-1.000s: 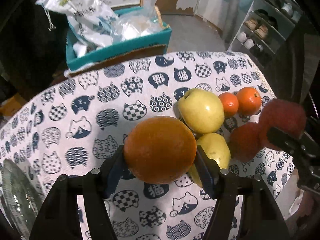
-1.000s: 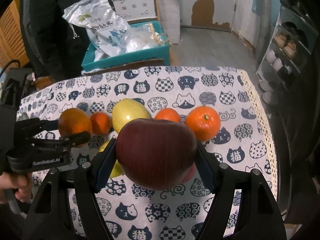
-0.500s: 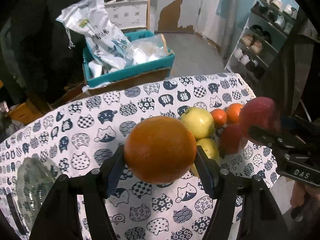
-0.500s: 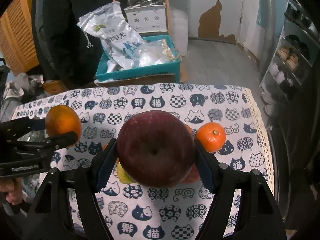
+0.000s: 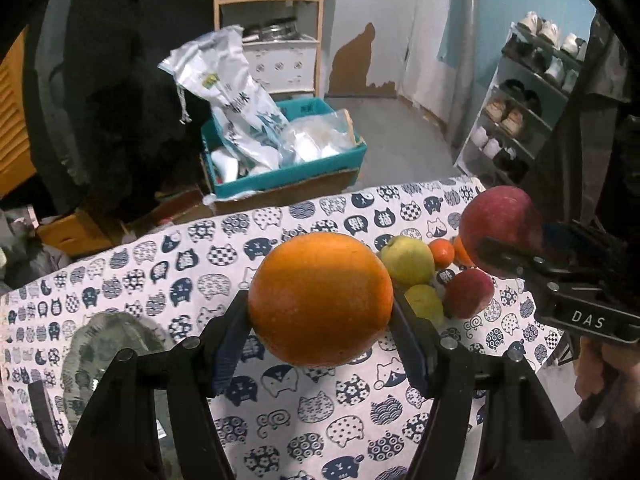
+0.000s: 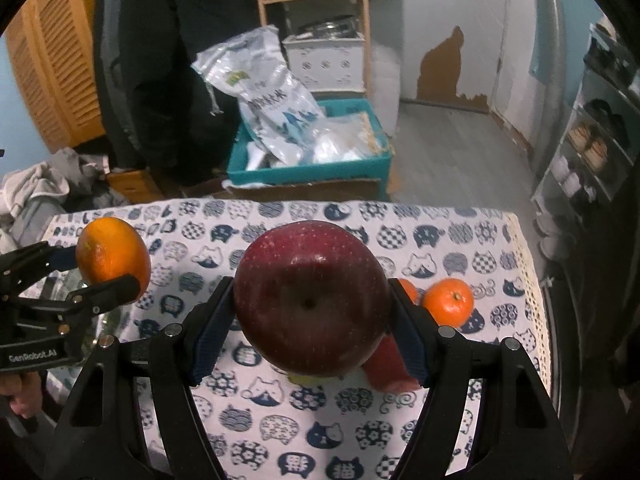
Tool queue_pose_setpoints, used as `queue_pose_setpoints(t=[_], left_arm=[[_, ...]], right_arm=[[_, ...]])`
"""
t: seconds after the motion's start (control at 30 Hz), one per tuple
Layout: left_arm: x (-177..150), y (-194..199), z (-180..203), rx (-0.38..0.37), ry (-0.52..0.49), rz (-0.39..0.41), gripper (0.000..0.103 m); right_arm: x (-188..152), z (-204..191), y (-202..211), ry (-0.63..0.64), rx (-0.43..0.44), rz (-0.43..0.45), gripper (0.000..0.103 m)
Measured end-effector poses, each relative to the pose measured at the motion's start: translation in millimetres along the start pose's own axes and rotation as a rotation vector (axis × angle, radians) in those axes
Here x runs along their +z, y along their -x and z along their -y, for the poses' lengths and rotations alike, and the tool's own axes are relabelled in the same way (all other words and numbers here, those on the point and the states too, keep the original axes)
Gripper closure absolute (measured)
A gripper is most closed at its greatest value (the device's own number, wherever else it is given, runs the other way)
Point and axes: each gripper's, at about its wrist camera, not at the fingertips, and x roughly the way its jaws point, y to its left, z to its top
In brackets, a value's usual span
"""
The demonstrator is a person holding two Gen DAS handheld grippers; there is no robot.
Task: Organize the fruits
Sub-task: 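Lift the orange with the left tool while the right tool lifts the apple toward the bowl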
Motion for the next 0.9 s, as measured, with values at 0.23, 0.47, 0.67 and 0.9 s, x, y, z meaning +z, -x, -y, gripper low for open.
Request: queue_pose_setpoints(t=[0.23, 0.47, 0.67, 0.9], left_arm=[[-6, 26, -25, 0.007, 0.033, 0.038, 0.034], [-14, 40, -51, 0.029, 0.068, 0.054, 0.034], [-20, 54, -73, 0.036, 0.106, 0.068, 0.034], [-27, 69, -96, 0.058, 0.142, 0.080, 0.034]], right_arm=[[11, -30, 7, 0.039, 0.028, 0.018, 0.029], [23, -61, 11, 0.069, 0.064, 0.037, 0.029], [29, -87, 10, 0.099, 0.093, 0.038, 0.029], [38, -117, 3, 0.123, 0.131, 0.034, 0.029]])
